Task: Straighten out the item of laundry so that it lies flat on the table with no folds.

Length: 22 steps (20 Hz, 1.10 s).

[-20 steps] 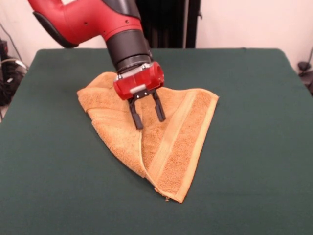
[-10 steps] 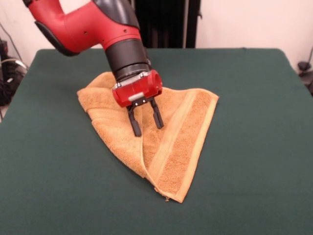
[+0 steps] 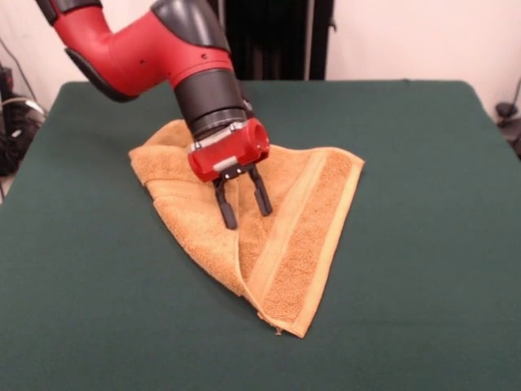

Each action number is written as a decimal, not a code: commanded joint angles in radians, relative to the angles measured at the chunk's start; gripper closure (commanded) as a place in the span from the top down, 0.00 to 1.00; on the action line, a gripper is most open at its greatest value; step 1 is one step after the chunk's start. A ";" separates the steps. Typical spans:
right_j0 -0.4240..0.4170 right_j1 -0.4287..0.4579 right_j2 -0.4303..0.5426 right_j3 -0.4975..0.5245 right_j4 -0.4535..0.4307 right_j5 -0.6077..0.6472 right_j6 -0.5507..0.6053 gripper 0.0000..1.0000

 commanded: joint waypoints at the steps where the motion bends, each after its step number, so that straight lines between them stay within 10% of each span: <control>1: 0.117 -0.020 -0.007 -0.041 0.076 0.052 0.157 1.00; 9: 0.238 -0.155 -0.110 -0.005 0.159 0.037 0.140 1.00; 22: 0.291 -0.044 -0.210 -0.158 0.092 0.004 0.089 1.00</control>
